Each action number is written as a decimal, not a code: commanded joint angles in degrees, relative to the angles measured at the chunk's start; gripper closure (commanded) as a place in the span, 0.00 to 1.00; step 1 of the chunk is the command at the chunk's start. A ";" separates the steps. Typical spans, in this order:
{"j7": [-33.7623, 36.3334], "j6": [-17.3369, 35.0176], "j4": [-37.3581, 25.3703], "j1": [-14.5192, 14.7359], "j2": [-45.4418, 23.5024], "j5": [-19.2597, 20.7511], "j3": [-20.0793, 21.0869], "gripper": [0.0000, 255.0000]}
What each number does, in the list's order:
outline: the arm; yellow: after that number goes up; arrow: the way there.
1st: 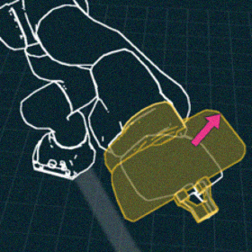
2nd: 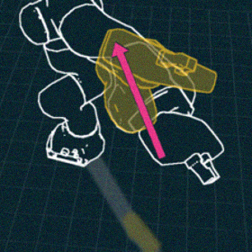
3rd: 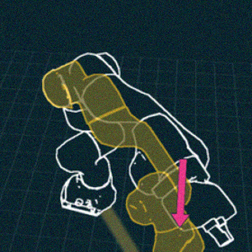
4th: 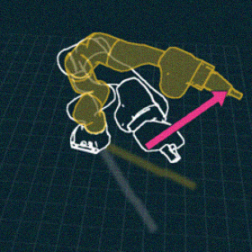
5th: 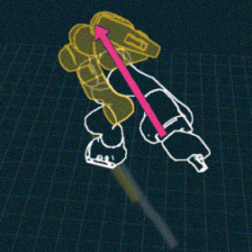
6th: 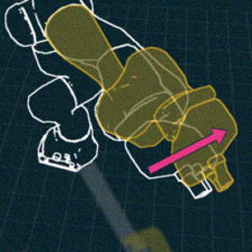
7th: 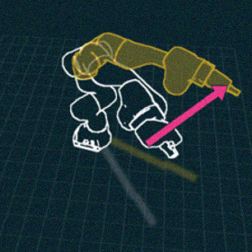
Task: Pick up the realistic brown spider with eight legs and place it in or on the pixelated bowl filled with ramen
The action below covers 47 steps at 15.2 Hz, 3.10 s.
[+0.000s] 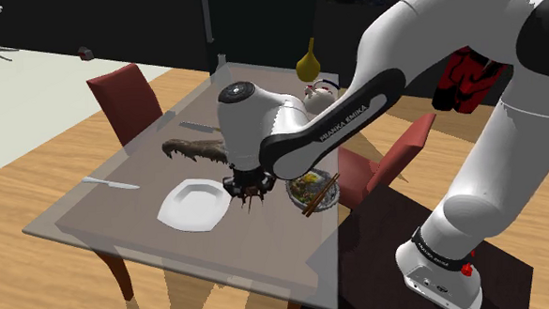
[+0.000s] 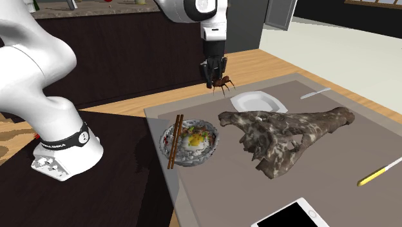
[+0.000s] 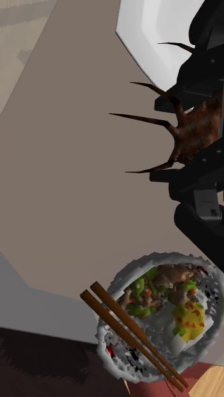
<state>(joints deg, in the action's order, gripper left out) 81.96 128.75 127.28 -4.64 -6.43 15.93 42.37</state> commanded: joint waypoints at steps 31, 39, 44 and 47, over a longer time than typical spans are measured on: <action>-35.64 6.96 29.18 -4.64 30.43 -18.54 -17.04 1.00; -33.04 14.37 31.32 -6.40 24.90 -16.18 -15.03 1.00; -33.04 14.37 31.32 -6.40 24.90 -16.17 -15.03 1.00; -33.04 14.37 31.32 -6.39 24.90 -16.17 -15.04 0.00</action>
<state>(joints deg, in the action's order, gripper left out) 48.92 143.12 158.59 -11.03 18.48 -0.24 27.33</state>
